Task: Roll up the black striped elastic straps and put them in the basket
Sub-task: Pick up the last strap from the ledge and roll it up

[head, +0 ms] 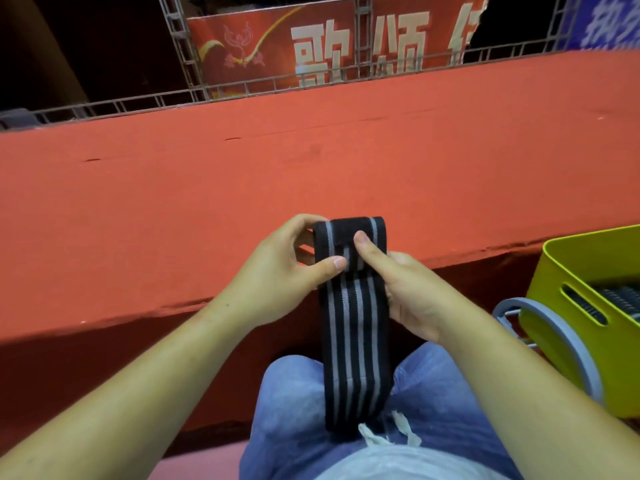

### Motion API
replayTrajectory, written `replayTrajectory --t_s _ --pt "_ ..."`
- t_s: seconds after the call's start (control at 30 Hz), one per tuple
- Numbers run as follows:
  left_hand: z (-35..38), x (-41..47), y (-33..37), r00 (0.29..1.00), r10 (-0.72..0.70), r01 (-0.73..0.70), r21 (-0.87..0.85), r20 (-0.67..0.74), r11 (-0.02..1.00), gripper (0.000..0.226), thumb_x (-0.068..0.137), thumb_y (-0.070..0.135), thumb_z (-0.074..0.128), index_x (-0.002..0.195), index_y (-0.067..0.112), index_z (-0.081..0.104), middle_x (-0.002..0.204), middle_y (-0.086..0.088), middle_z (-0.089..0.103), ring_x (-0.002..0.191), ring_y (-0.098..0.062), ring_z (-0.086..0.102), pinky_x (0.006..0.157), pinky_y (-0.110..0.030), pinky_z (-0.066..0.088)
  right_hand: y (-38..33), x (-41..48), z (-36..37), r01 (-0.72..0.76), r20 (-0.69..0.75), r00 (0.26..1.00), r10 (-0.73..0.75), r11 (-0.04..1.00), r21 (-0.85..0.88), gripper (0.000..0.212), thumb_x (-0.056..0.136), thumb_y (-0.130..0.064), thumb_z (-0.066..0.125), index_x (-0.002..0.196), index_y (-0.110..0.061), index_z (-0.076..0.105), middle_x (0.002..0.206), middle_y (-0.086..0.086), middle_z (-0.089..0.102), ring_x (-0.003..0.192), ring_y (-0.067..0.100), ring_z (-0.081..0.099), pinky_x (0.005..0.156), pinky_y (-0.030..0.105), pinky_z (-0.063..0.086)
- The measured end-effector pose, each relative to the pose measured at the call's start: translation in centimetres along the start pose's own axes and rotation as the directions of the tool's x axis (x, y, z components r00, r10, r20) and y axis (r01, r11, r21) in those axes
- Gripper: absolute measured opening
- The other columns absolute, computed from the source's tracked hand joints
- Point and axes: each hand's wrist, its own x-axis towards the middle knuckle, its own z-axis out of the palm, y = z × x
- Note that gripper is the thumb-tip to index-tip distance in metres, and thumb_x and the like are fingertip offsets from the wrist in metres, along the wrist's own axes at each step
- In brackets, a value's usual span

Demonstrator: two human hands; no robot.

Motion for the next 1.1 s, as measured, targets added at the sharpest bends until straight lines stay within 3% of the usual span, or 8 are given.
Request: replayTrajectory --t_s 0.13,0.33,0.57,0.73,0.83,0.93,1.0,1.1 --pt "-0.4 -0.4 0.2 0.999 0.048 -0.048 0.029 -0.012 0.998 0.039 0.091 0.023 0.079 0.124 0.029 0.059 0.111 0.013 0.071 0.102 -0.011 0.07 0.088 -0.035 0.058 -0.4 -0.3 -0.1 -0.049 0.06 0.997 0.046 0.998 0.051 0.07 0.088 -0.077 0.05 0.123 -0.022 0.077 0.117 0.009 0.079 0.112 0.025 0.075 0.103 0.044 0.054" --pt "-0.6 -0.9 0.7 0.993 0.113 -0.112 0.038 -0.03 0.993 0.043 0.088 0.009 0.078 0.12 0.031 0.059 0.11 0.009 0.068 0.107 -0.015 0.067 0.079 -0.04 0.057 -1.4 -0.2 0.2 -0.051 0.153 0.988 0.034 0.993 0.108 0.072 0.087 -0.081 0.048 0.126 -0.027 0.076 0.125 0.009 0.076 0.119 0.028 0.072 0.108 0.05 0.051" --pt "-1.5 -1.1 0.8 0.99 0.138 -0.138 0.104 0.005 0.985 0.043 0.09 0.009 0.074 0.121 0.032 0.056 0.118 0.017 0.065 0.121 -0.009 0.061 0.092 -0.043 0.054 -2.8 -0.7 0.8 0.05 0.108 0.992 -0.061 0.993 0.104 0.036 0.102 -0.044 0.058 0.117 -0.018 0.078 0.114 0.009 0.079 0.107 0.025 0.076 0.097 0.039 0.057" --pt "-2.5 -1.2 1.1 0.992 -0.029 0.031 -0.015 0.121 0.999 0.053 0.094 0.038 0.072 0.14 0.038 0.046 0.137 0.017 0.058 0.121 -0.002 0.062 0.095 -0.031 0.057 -3.3 -0.5 0.5 0.105 0.07 0.991 -0.115 0.986 0.13 0.033 0.1 -0.024 0.063 0.131 -0.01 0.063 0.116 0.01 0.078 0.108 0.027 0.075 0.094 0.04 0.059" --pt "-2.4 -1.1 1.3 0.987 -0.105 0.118 -0.108 0.123 0.987 0.061 0.094 0.052 0.059 0.15 0.036 0.04 0.137 0.015 0.06 0.114 -0.007 0.068 0.097 -0.038 0.058 -3.4 -0.4 0.3 0.135 0.106 0.984 -0.145 0.986 0.1 0.043 0.094 -0.019 0.071 0.136 -0.017 0.06 0.127 0.014 0.073 0.118 0.028 0.072 0.102 0.043 0.055" --pt "-1.7 -0.8 1.0 0.974 -0.195 0.218 -0.256 0.114 0.942 0.077 0.088 0.071 0.048 0.155 0.035 0.035 0.142 0.014 0.059 0.124 0.0 0.061 0.108 -0.036 0.051 -3.5 -0.2 0.5 0.157 0.127 0.978 -0.167 0.984 0.087 0.048 0.093 -0.016 0.072 0.138 -0.024 0.057 0.132 0.011 0.071 0.119 0.025 0.071 0.102 0.039 0.055" --pt "-1.4 -0.6 0.7 0.964 -0.238 0.264 -0.305 0.121 0.915 0.088 0.079 0.089 0.047 0.154 0.046 0.033 0.151 0.017 0.051 0.136 -0.001 0.051 0.116 -0.04 0.042 -3.4 -0.1 0.8 0.177 0.156 0.97 -0.187 0.981 0.077 0.053 0.091 -0.016 0.073 0.14 -0.028 0.055 0.13 0.008 0.072 0.121 0.024 0.07 0.102 0.037 0.055" --pt "-1.1 -0.6 0.5 0.959 -0.262 0.284 -0.317 0.112 0.905 0.081 0.072 0.092 0.045 0.146 0.062 0.033 0.149 0.018 0.053 0.135 -0.006 0.054 0.118 -0.045 0.038 -3.2 -0.1 1.7 0.222 0.155 0.962 -0.226 0.974 0.043 0.05 0.098 -0.01 0.068 0.14 -0.031 0.051 0.132 0.01 0.069 0.123 0.026 0.069 0.105 0.039 0.054"
